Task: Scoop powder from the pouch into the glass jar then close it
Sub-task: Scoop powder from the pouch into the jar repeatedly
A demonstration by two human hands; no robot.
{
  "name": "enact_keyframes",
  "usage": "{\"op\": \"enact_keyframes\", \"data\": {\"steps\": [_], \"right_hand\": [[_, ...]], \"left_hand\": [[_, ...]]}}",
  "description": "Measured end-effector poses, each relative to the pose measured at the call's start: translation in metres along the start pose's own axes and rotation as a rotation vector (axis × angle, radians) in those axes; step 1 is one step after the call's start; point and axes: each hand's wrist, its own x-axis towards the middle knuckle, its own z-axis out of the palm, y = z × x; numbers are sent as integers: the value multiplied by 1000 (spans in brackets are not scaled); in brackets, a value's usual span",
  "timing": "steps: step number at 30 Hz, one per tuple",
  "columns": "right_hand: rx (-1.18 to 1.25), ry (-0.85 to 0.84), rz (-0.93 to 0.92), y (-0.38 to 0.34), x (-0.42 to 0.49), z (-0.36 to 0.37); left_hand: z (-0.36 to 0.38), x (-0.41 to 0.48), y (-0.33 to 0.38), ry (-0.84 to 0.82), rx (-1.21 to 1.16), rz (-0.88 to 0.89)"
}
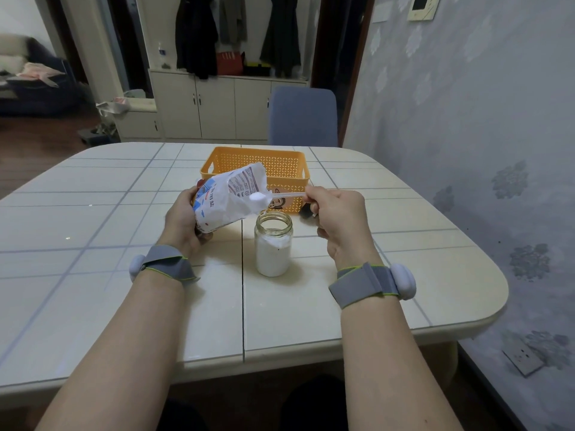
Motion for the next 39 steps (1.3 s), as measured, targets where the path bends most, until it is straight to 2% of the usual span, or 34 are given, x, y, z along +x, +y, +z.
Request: {"op": "enact_keyframes", "data": {"steps": [4, 17, 28, 39], "right_hand": [[81, -12, 16, -4, -4, -15], [96, -23, 41, 9, -7, -35], [300, -128, -66, 22, -13, -30], [351, -148, -125, 23, -16, -33]], "left_hand": [[0, 1, 1, -2, 11, 8], [-2, 4, 0, -44, -1, 0], [-2, 6, -2, -55, 13, 1], [-3, 8, -1, -46, 6, -9]]}}
